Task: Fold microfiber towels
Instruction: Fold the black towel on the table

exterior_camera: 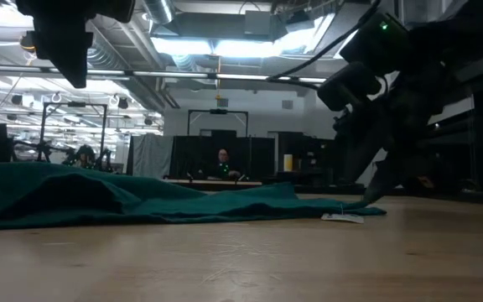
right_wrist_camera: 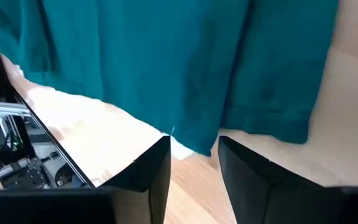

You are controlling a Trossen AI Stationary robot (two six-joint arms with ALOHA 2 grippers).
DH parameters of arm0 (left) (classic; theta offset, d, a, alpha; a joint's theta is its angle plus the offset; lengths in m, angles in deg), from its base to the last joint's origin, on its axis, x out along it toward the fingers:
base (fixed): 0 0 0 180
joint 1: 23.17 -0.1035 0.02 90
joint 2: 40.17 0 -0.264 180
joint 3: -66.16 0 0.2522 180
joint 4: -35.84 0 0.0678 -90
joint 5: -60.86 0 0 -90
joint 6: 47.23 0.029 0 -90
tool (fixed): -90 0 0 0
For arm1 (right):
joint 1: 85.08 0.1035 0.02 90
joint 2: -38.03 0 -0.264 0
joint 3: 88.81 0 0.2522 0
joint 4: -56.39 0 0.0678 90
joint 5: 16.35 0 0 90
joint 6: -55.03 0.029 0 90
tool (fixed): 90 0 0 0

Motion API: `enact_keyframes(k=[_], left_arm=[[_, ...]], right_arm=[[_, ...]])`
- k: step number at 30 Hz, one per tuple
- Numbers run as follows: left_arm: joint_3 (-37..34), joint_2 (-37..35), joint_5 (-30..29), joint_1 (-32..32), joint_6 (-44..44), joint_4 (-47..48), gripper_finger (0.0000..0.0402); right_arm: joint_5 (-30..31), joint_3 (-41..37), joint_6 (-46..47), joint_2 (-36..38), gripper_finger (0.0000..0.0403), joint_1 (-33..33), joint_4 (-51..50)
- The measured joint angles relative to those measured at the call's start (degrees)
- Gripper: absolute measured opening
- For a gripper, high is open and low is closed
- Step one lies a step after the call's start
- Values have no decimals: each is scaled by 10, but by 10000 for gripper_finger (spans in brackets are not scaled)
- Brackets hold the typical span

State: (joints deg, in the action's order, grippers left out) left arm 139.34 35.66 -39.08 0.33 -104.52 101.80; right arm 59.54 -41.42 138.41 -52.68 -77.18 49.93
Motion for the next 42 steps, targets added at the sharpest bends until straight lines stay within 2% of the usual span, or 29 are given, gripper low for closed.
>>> enact_keyframes(k=[15, 23, 32, 36, 42], left_arm=[[0, 0, 1, 0, 22, -11, 116], [0, 0, 1, 0, 20, -11, 116], [0, 0, 22, 0, 29, -10, 116], [0, 0, 22, 0, 30, -10, 116], [0, 0, 22, 0, 31, -10, 116]], right_arm=[[12, 0, -16, 0, 107, 8, 15], [-20, -5, -15, -27, 129, 8, 12], [-5, -5, -13, -27, 146, 9, 12], [-3, -6, -13, -28, 119, 9, 14], [9, -7, -13, -30, 40, 7, 30]])
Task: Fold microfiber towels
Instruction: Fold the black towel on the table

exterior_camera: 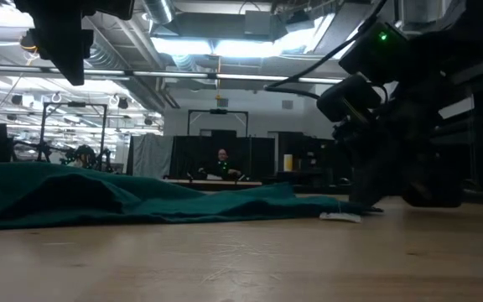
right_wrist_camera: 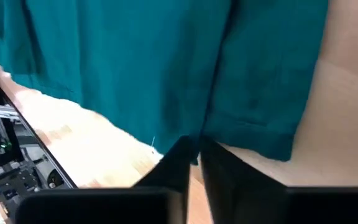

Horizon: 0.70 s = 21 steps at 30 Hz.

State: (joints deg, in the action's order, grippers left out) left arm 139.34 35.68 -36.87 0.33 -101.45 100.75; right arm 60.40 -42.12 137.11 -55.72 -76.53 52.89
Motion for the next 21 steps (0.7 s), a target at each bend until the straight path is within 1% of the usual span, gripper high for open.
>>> enact_keyframes(k=[2, 4, 9, 14, 21], left_arm=[[0, 0, 0, 0, 4, 0, 116], [0, 0, -1, 0, 6, 0, 116], [0, 0, -2, 0, 14, 0, 116], [0, 0, -3, 0, 14, 0, 116], [0, 0, -3, 0, 10, 0, 116]], right_arm=[[1, 0, 3, 0, 15, 0, 4], [0, 0, 6, 0, 6, 0, 11], [-7, 0, 15, 0, 3, 0, 34], [-41, 0, 17, 2, 2, 0, 44], [-61, 0, 12, 33, 1, -12, 33]])
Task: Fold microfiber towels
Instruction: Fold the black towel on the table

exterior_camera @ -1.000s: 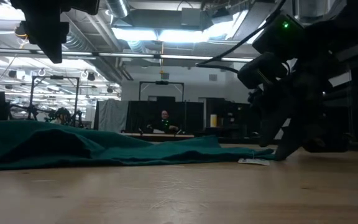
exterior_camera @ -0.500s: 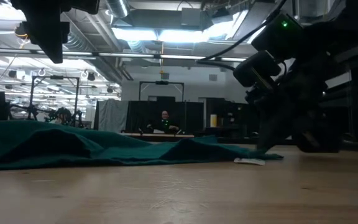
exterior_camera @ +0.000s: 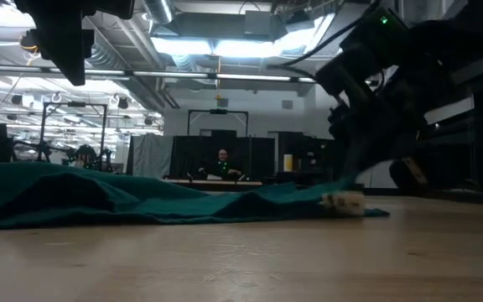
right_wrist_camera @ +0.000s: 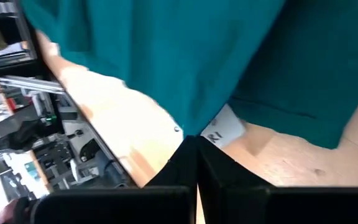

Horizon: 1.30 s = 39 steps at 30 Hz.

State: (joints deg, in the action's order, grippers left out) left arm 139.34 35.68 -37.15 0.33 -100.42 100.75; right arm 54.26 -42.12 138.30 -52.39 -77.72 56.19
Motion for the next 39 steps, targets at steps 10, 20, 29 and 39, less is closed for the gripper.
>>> enact_keyframes(k=[10, 20, 29, 39], left_arm=[[0, 0, -6, 0, -6, 0, 116], [0, 0, -13, 0, -11, -4, 116], [0, 0, -13, 0, -12, -4, 116], [0, 0, -13, 0, -17, 1, 116]], right_arm=[[-31, 0, -49, 112, 1, -47, -137], [-70, 0, -102, 144, 1, -72, -219], [-93, -18, -135, 137, 2, -80, -284], [-133, -17, -124, 139, 137, -80, -235]])
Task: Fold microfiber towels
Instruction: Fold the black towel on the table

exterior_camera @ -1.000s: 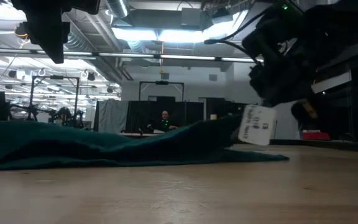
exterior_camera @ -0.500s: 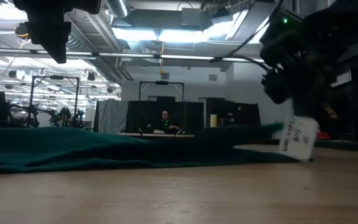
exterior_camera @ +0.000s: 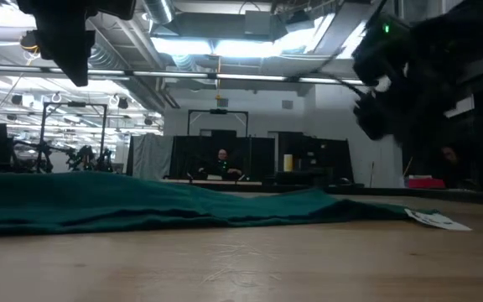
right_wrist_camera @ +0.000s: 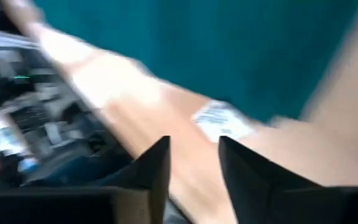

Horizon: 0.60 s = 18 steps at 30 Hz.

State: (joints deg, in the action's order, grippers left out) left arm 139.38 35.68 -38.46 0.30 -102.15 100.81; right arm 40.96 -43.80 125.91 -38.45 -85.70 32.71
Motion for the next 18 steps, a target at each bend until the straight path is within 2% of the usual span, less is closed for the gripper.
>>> enact_keyframes(k=[2, 5, 9, 12, 18], left_arm=[[0, -1, -1, 0, 0, 4, 116], [0, -3, -22, 0, -7, 5, 116], [0, -2, -64, 17, -59, -6, 116], [0, 6, -76, 59, -114, 5, 116], [-38, 6, -86, 174, -337, -26, 116]], right_arm=[[-1, 9, 26, 2, 164, 5, 71], [30, 34, 65, 4, 195, 15, 187], [103, 76, 61, 4, 214, 24, 183], [118, 102, 40, 4, 215, 26, 186], [138, 128, 11, 4, 194, 27, 183]])
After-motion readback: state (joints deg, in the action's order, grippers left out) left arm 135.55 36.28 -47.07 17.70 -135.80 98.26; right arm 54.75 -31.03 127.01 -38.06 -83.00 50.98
